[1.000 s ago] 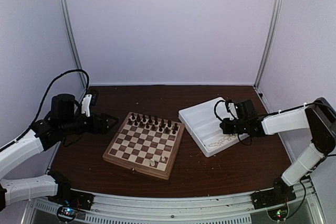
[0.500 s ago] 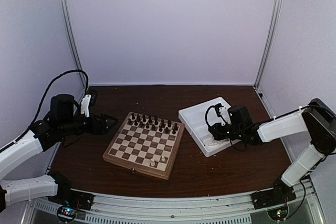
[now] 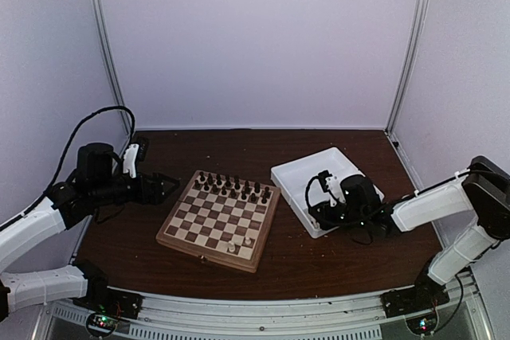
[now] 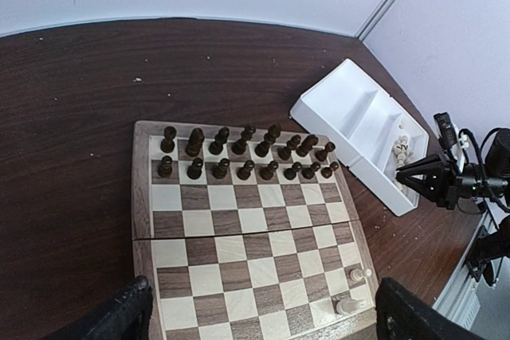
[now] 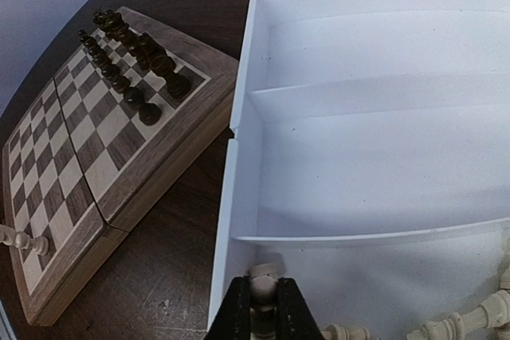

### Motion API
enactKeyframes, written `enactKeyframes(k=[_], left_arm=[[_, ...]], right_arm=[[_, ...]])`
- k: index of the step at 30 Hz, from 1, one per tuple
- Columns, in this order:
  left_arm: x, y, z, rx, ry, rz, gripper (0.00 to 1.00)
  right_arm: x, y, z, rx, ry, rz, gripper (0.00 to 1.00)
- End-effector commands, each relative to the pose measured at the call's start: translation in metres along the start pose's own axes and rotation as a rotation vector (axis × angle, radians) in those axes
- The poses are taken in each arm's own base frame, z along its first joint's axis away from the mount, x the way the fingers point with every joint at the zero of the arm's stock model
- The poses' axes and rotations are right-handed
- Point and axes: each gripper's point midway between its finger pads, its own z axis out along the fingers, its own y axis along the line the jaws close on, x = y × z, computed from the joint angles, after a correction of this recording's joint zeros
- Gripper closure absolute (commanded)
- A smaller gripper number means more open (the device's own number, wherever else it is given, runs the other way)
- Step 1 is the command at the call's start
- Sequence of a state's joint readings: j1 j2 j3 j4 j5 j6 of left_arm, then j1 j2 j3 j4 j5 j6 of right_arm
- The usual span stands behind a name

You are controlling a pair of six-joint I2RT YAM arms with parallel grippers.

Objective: Set up the chess pieces on the board
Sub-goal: Pick up the chess piece from the storage box.

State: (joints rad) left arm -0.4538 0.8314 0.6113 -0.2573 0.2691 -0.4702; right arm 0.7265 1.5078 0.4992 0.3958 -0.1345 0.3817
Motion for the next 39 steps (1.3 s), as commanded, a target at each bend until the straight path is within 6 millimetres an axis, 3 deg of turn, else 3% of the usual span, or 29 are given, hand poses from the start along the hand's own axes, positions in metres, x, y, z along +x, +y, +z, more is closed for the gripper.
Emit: enactKeyframes(k=[1, 11, 27, 39], left_arm=[[-0.013, -0.006, -0.001, 0.016, -0.035, 0.007, 0.02], [-0.013, -0.007, 0.0, 0.019, -0.034, 0.006, 0.02], [-0.011, -0.01, 0.001, 0.044, -0.026, -0.002, 0.02], [-0.006, -0.076, 0.034, 0.197, 0.029, 0.187, 0.03]], right_arm=[[-0.012, 0.012, -0.01, -0.04, -0.069, 0.056, 0.89], [-0.01, 0.022, -0.016, -0.097, -0.092, 0.138, 0.9], [-0.047, 0.021, -0.041, -0.029, -0.149, 0.146, 0.93], [-0.069, 0.012, -0.05, 0.009, -0.134, 0.211, 0.95]])
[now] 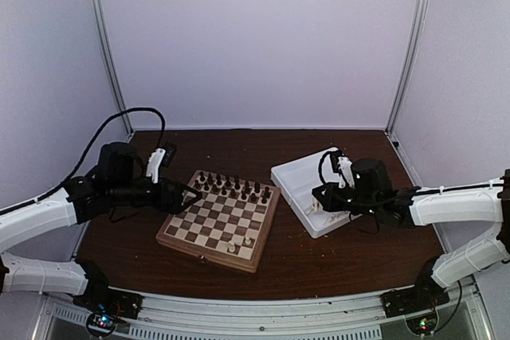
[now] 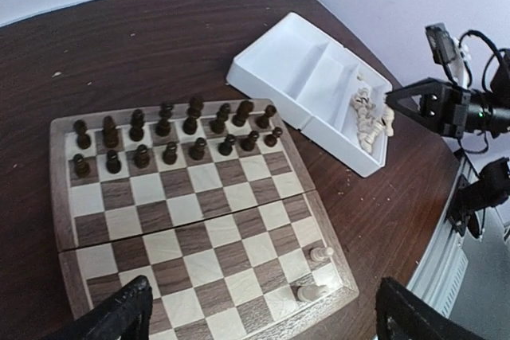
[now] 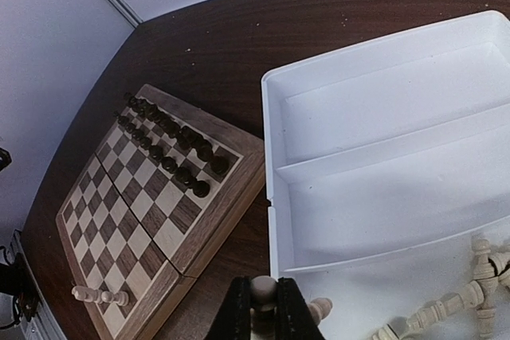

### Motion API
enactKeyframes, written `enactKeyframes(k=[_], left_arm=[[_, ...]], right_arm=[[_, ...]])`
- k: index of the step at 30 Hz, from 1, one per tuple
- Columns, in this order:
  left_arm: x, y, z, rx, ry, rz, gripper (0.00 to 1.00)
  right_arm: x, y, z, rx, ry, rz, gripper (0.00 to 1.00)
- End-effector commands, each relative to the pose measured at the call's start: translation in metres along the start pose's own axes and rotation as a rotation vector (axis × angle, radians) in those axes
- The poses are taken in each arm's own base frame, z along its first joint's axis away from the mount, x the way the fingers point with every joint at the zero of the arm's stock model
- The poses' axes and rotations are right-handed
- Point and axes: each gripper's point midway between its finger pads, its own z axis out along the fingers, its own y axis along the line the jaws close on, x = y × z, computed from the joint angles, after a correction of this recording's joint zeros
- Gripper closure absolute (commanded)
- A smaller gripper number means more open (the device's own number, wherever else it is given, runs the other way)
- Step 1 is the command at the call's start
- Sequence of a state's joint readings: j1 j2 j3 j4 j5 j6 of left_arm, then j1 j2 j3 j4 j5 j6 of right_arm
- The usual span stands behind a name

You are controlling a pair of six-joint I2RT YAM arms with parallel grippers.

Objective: Set up the chess pieces on the board
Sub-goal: Pick up the chess piece from the storage box, then place the chess piece on the chessboard.

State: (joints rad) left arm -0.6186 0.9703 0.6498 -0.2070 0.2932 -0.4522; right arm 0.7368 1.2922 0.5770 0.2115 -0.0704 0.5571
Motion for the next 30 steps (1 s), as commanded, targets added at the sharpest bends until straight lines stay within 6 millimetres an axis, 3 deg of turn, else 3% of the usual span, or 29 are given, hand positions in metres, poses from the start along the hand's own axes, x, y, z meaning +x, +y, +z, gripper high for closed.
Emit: enactKeyframes(k=[1, 12, 18, 21, 30], left_arm=[[-0.033, -0.032, 0.011, 0.064, -0.082, 0.137, 0.03], [-0.042, -0.105, 0.077, 0.185, -0.184, 0.437, 0.11], [-0.045, -0.134, 0.116, 0.254, -0.266, 0.564, 0.25], [-0.041, -0.154, 0.134, 0.361, -0.264, 0.639, 0.39], [-0.053, -0.169, 0.181, 0.386, -0.278, 0.656, 0.42]], right_arm=[[-0.015, -0.003, -0.009, 0.004, -0.015, 0.045, 0.95], [-0.045, 0.013, -0.037, -0.081, -0.031, 0.056, 0.94], [-0.057, 0.024, -0.049, -0.145, -0.043, 0.063, 0.94], [-0.062, 0.031, -0.054, -0.183, -0.049, 0.075, 0.94], [-0.076, 0.041, -0.07, -0.243, -0.087, 0.125, 0.94]])
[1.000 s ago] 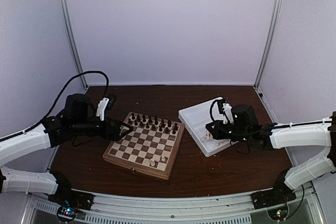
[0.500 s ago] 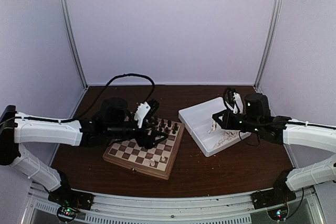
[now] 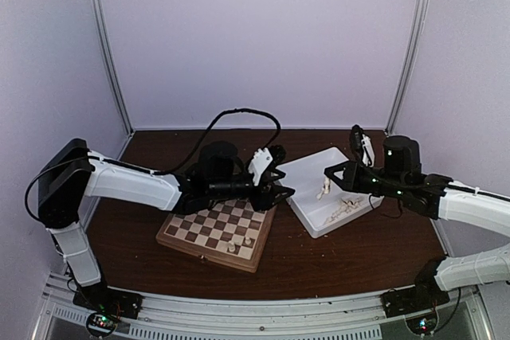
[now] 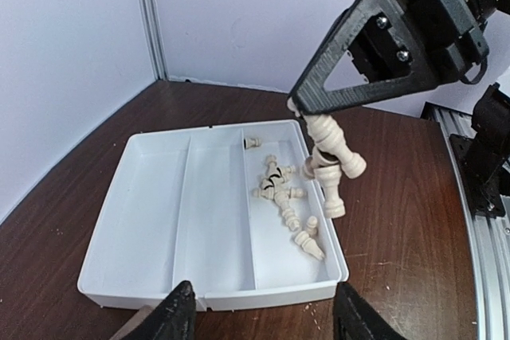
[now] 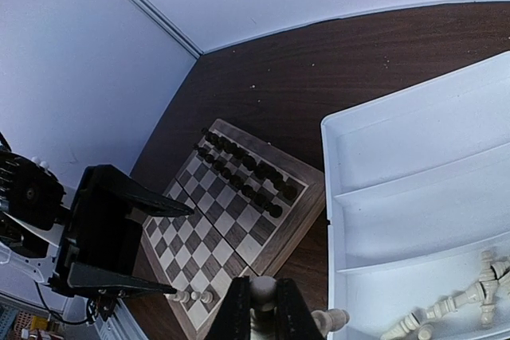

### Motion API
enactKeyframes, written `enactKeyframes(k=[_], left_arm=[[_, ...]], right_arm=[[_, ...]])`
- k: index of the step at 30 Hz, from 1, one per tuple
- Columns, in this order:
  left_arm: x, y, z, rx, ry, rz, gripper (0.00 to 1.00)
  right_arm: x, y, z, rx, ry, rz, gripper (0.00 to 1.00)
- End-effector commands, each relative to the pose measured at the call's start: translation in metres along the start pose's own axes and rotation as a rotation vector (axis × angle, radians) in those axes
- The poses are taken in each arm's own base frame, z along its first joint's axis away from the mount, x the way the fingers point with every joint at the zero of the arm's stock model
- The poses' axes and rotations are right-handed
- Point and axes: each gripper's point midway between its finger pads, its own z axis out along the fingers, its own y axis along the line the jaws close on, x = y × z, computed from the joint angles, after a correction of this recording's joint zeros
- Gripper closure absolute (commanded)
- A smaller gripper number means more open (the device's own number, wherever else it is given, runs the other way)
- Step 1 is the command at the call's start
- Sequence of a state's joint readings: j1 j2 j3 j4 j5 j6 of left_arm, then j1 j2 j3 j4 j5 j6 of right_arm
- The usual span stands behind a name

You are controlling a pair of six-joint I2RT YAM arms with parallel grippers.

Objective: Set up the chess pieces on the board
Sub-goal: Place the chess piece on the chessboard.

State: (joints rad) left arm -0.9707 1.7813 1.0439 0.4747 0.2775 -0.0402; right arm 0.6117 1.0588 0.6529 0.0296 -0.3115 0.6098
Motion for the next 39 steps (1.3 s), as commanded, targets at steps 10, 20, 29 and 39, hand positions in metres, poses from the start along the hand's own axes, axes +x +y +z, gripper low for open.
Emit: enactKeyframes(k=[10, 20, 29, 39], left_arm=[[-0.028, -0.022, 0.036, 0.11, -0.116, 0.12, 0.4], [-0.023, -0.023, 0.056, 0.103, -0.094, 0.112, 0.36], [-0.02, -0.015, 0.068, 0.068, -0.093, 0.086, 0.36], [-0.03, -0.015, 0.071, 0.074, -0.116, 0.064, 0.36]], right_arm=[[-0.034, 0.02, -0.017, -0.057, -0.117, 0.098, 0.94], [-0.035, 0.019, -0.008, -0.084, -0.136, 0.149, 0.94], [-0.034, 0.02, -0.007, -0.1, -0.139, 0.164, 0.94], [-0.029, 0.016, -0.005, -0.096, -0.132, 0.17, 0.94]])
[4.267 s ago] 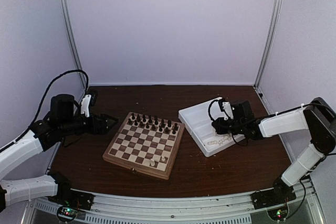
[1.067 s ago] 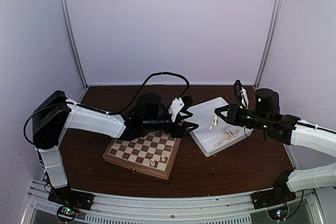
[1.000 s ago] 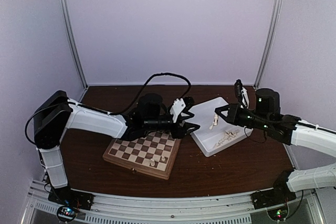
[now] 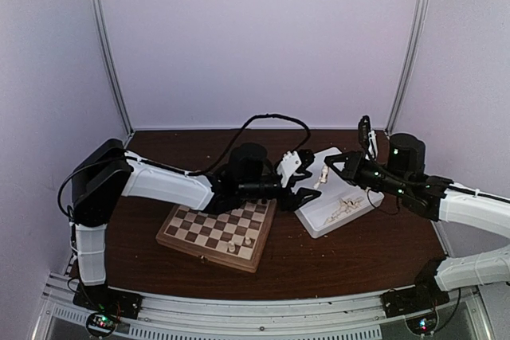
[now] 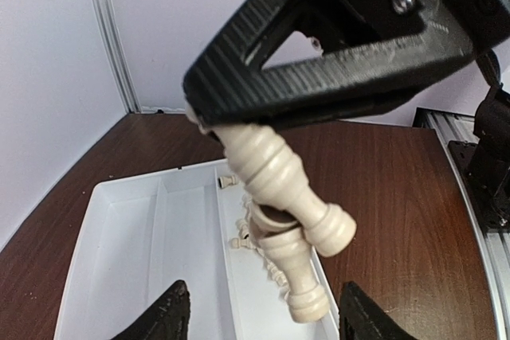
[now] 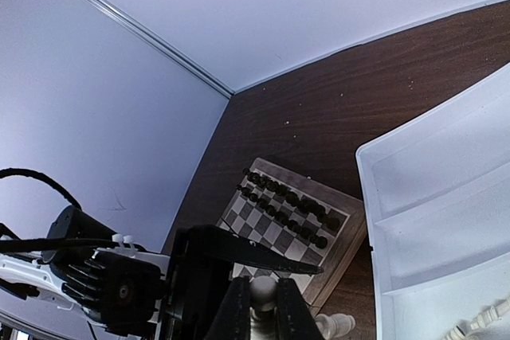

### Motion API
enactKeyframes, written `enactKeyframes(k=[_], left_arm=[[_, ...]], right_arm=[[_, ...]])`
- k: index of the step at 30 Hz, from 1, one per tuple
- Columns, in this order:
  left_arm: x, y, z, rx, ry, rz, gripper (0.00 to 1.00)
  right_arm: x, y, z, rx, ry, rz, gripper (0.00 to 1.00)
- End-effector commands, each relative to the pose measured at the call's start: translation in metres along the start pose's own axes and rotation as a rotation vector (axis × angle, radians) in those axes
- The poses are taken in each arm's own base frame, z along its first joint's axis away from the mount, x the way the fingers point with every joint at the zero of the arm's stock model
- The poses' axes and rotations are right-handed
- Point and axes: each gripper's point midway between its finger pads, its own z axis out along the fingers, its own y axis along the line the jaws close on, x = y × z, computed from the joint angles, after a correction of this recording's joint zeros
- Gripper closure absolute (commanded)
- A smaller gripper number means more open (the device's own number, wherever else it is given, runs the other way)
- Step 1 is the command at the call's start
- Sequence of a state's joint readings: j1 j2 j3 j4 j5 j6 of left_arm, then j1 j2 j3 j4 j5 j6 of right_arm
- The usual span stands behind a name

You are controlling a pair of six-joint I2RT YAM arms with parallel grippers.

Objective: Set up the chess pieces on the board
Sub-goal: Place the chess piece on the chessboard.

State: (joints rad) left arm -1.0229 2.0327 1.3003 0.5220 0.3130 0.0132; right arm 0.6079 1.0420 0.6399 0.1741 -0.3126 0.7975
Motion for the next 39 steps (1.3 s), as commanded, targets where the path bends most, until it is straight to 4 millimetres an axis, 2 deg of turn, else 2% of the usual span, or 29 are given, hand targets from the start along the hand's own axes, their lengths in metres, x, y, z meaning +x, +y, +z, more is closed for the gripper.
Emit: enactKeyframes(k=[1, 2, 6, 12, 14, 15, 16, 28, 39], left_arm=[[-0.02, 0.004, 0.004, -0.006, -0.062, -0.02, 0.37], [-0.021, 0.004, 0.004, -0.004, -0.063, -0.022, 0.39], [-0.021, 0.002, 0.004, 0.01, -0.058, -0.022, 0.65], [-0.018, 0.0, 0.004, 0.017, -0.043, -0.015, 0.8], [-0.018, -0.001, 0.004, 0.027, -0.036, -0.013, 0.89], [-0.017, -0.002, 0.004, 0.033, -0.03, -0.015, 0.97], [-0.017, -0.003, 0.005, 0.039, -0.024, 0.005, 1.0], [-0.005, -0.003, 0.001, 0.034, 0.035, 0.006, 1.0], [-0.002, -0.005, -0.001, 0.041, 0.056, -0.006, 1.0]], right_arm=[[-0.001, -0.003, 0.0, -0.004, -0.018, 0.012, 0.94], [-0.001, -0.003, 0.0, -0.005, -0.019, 0.012, 0.94], [-0.001, -0.004, 0.0, -0.005, -0.02, 0.011, 0.94], [-0.001, -0.005, -0.001, 0.003, -0.023, 0.004, 0.94], [-0.001, -0.006, -0.001, 0.007, -0.023, 0.003, 0.94], [-0.002, -0.007, -0.002, 0.013, -0.026, -0.001, 0.94], [-0.002, -0.008, -0.003, 0.022, -0.029, -0.006, 0.94], [0.001, -0.047, -0.009, 0.196, -0.032, -0.108, 0.94], [0.026, -0.085, -0.002, 0.308, 0.055, -0.141, 0.95]])
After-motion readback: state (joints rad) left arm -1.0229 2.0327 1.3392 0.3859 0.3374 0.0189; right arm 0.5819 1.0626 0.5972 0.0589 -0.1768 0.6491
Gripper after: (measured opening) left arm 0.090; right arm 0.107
